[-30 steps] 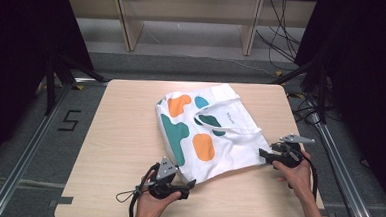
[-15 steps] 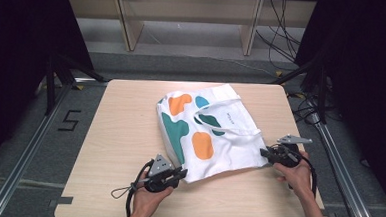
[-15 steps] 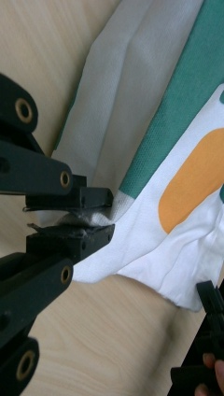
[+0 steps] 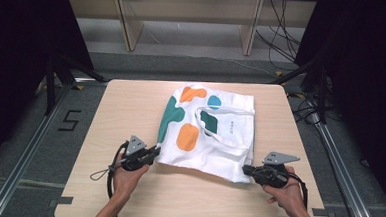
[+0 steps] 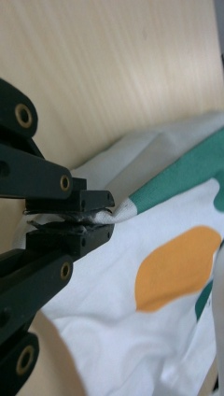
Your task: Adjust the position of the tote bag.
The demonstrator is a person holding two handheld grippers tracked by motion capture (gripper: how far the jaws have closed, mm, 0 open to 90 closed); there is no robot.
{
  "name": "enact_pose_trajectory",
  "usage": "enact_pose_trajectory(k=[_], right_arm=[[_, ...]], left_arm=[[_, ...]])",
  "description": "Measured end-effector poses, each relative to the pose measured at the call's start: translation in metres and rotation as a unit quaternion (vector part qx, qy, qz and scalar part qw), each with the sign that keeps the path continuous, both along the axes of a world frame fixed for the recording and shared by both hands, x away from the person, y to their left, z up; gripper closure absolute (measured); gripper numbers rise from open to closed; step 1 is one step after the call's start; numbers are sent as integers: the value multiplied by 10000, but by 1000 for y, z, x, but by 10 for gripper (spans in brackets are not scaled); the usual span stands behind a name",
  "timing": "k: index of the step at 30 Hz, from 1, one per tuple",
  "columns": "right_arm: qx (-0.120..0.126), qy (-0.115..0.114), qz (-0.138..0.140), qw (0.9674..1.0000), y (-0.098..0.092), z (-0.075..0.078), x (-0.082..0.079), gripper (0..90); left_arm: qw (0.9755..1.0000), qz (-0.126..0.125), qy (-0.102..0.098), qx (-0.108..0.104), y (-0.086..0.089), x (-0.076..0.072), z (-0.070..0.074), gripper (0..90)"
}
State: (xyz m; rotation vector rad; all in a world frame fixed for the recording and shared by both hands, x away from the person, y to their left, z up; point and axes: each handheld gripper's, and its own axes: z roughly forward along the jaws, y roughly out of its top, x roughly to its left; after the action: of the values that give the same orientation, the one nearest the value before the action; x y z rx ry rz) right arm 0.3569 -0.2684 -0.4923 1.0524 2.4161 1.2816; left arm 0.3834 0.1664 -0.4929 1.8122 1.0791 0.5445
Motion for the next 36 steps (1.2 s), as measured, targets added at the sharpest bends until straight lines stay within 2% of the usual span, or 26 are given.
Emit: enact_pose_trajectory(k=[1,2,4,5,6,7,9,10,11,12,15,16,19,20,21,23,25,27,28,29,30,31,32,34,35,36], right_arm=[[0,0,0,10000,0,0,0,877],[72,85,80,9999,10,1,-11,889],[1,-115,239,9996,17,2,-16,900],[1,-115,239,9996,17,2,-16,900],[93,19,365,9993,32,1,-25,900],[-14,-75,480,9988,36,0,-25,900],[-167,-2,666,9976,48,-3,-27,900],[-234,5,624,9978,52,-4,-27,900],[-226,-14,726,9971,53,-4,-26,900],[-179,-94,640,9977,53,-3,-26,900],[-82,-55,577,9983,49,2,-28,900],[-102,-156,590,9981,47,3,-27,900],[-104,-135,590,9981,44,4,-26,900],[-112,-244,509,9983,42,4,-25,900],[-112,-244,509,9983,42,4,-25,900],[-131,-150,446,9988,40,4,-25,900],[-151,-165,476,9986,40,5,-25,900],[-172,-254,497,9983,39,4,-24,899],[-167,-194,496,9984,40,4,-24,897],[-169,-181,494,9985,40,4,-24,890],[-173,-175,464,9986,40,4,-25,886],[-173,-175,464,9986,40,4,-25,886],[-191,-316,415,9985,38,6,-25,876],[-182,-310,366,9987,35,7,-24,861],[-165,-303,328,9989,32,7,-23,853],[-177,-352,307,9988,29,7,-22,846]], left_arm=[[10000,0,0,0,0,0,0,835],[9999,-4,-9,108,4,8,-1,835],[9998,84,-16,173,11,25,-4,836],[9998,84,-16,173,11,25,-4,836],[9998,139,33,123,14,35,-6,837],[9998,156,78,128,15,39,-7,837],[9997,181,91,131,18,47,-7,837],[9997,201,96,132,20,51,-7,837],[9996,252,96,108,22,54,-6,837],[9994,303,91,116,23,58,-7,837],[9989,406,71,215,25,72,-7,838],[9986,456,72,268,25,77,-6,838],[9978,565,109,327,26,88,-5,838],[9973,653,123,325,27,100,-5,837],[9973,653,123,325,27,100,-5,837],[9972,692,194,201,32,117,-7,834],[9972,708,219,87,35,122,-8,829],[9966,777,252,-134,40,133,-10,821],[9963,811,239,-131,40,135,-10,811],[9963,811,239,-131,40,135,-10,783],[9952,950,240,-31,37,133,-10,735],[9952,950,240,-31,37,133,-10,657],[9936,1100,258,-52,36,129,-3,580],[9892,1434,301,40,34,121,6,423],[9879,1506,363,58,33,115,11,344],[9879,1506,363,58,33,115,11,304]])
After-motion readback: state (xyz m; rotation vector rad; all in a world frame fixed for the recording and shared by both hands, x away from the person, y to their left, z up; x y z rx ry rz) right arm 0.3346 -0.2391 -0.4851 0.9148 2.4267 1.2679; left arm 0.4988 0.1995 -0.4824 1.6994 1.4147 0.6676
